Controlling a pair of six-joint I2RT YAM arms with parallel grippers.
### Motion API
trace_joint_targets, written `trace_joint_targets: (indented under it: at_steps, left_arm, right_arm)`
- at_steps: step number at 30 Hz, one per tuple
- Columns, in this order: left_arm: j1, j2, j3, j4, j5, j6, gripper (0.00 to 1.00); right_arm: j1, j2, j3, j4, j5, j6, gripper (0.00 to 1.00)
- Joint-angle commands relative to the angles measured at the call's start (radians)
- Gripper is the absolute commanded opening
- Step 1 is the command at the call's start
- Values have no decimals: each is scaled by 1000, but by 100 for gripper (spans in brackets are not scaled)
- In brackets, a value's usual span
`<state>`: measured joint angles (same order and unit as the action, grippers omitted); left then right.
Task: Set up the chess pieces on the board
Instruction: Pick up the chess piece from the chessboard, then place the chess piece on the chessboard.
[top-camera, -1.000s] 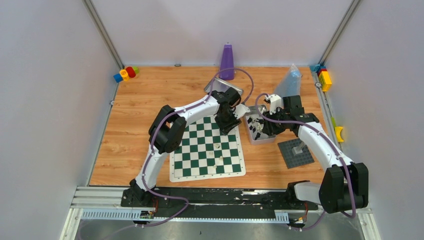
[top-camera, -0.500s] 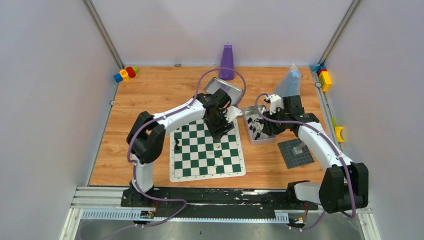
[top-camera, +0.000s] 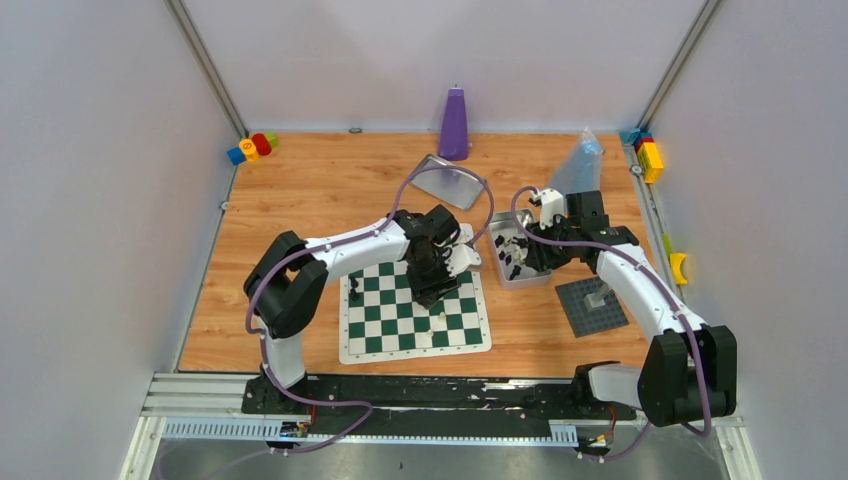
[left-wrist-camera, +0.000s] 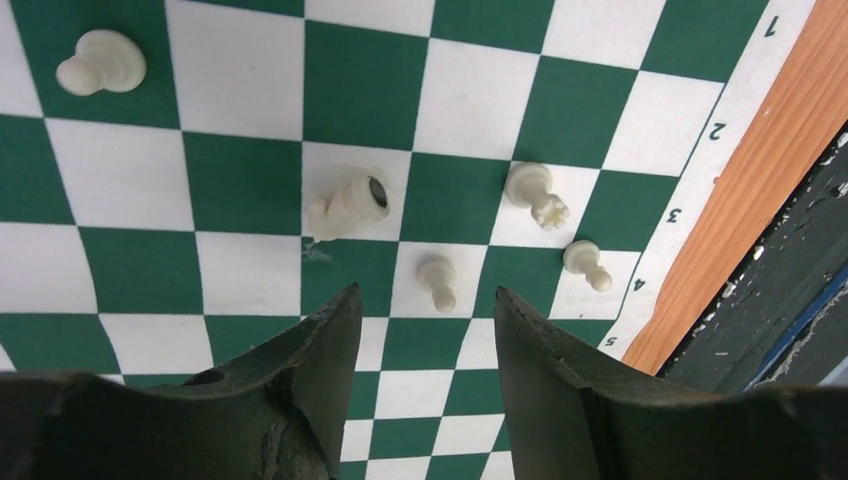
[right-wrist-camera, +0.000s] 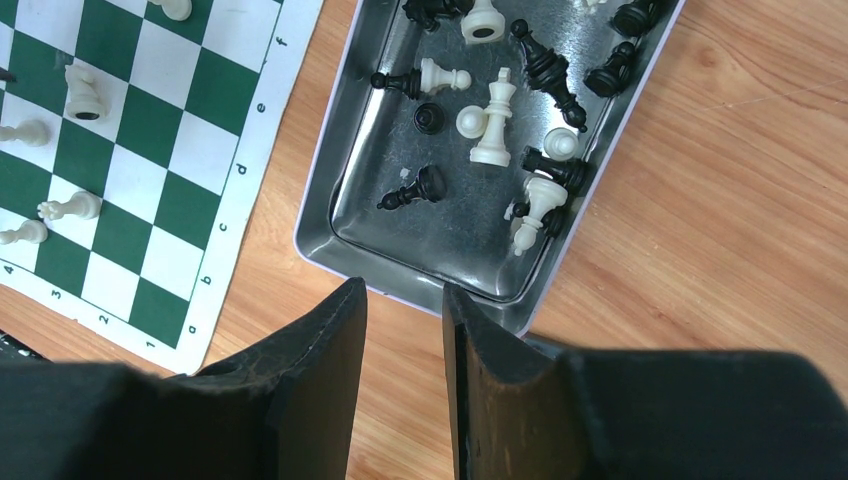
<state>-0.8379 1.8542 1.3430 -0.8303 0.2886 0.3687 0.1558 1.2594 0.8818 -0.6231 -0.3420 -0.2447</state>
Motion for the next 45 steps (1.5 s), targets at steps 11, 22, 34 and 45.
trace_joint_targets:
  at_steps: [11, 22, 34, 45]
  left_arm:
    - [-33, 48, -22, 40, -54, 24, 53]
    - [-37, 44, -18, 32, -41, 24, 29]
    - [-36, 88, 232, -67, -70, 28, 9]
    - [-36, 256, 383, -45, -94, 3, 12]
  right_arm:
    - [-4, 1, -3, 22, -11, -13, 35]
    - [-3, 16, 1, 20, -15, -16, 35]
    - [-3, 5, 0, 21, 1, -15, 35]
    - [-28, -3, -3, 24, 25, -7, 34]
